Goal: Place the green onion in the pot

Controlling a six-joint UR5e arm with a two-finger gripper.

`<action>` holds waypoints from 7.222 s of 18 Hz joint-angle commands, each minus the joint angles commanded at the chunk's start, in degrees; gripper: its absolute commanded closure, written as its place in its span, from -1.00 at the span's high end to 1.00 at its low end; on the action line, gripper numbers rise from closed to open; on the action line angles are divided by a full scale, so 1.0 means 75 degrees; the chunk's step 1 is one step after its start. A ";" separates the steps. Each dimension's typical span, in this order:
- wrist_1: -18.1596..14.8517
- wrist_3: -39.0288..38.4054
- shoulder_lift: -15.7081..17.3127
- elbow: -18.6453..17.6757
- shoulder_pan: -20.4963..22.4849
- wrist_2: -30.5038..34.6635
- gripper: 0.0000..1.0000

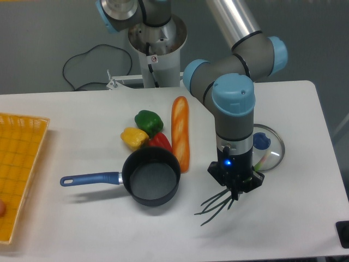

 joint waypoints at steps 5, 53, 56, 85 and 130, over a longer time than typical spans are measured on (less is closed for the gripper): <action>0.0000 -0.0035 0.0152 0.0000 -0.0023 0.0000 -0.93; 0.0105 -0.3937 0.0505 0.0222 -0.2531 -0.0117 -0.93; 0.0105 -0.3914 0.0399 0.0293 -0.2602 -0.0117 -0.93; 0.0211 -0.3879 -0.0152 0.0410 -0.2860 -0.0117 -0.84; -0.0372 -0.0904 0.1300 -0.1676 -0.1173 0.0680 1.00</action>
